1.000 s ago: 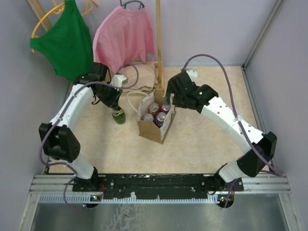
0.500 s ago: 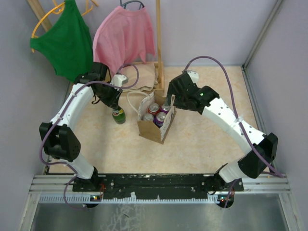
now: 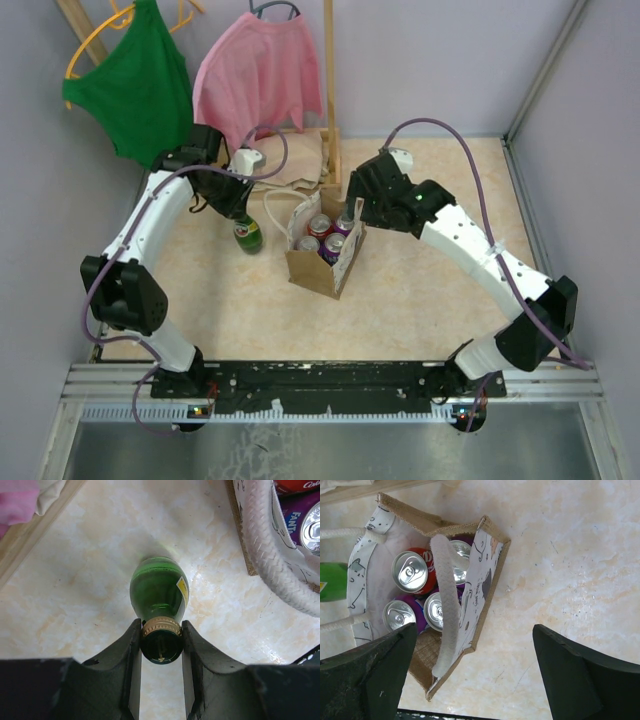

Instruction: Place the beverage into the canvas bag

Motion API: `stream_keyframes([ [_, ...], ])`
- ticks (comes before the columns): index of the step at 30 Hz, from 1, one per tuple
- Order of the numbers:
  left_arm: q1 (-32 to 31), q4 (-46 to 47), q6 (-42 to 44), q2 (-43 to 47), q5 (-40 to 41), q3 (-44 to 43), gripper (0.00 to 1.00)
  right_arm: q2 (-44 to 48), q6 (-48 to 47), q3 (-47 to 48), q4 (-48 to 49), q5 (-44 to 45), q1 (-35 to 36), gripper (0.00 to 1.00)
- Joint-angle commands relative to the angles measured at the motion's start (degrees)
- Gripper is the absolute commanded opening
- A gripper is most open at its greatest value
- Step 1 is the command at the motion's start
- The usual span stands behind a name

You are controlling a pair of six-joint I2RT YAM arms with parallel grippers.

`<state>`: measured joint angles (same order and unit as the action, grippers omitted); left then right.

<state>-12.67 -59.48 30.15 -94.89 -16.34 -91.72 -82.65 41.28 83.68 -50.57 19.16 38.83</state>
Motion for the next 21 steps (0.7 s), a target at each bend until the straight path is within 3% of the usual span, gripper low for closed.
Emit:
stream_keyframes([
  [1,-0.3,2.5,-0.2,2.1,-2.0,-3.7,0.0,2.2,0.6,0.3,2.3,0.1,-0.3,0.99],
  [10,-0.3,3.3,-1.1,3.4,-2.0,-7.2,0.0,2.8,1.2,-0.5,2.1,0.6,-0.3,0.99],
  [21,-0.5,3.5,-2.3,0.6,-2.3,-22.4,0.0,2.8,1.4,-0.9,2.1,0.6,-0.3,0.99],
])
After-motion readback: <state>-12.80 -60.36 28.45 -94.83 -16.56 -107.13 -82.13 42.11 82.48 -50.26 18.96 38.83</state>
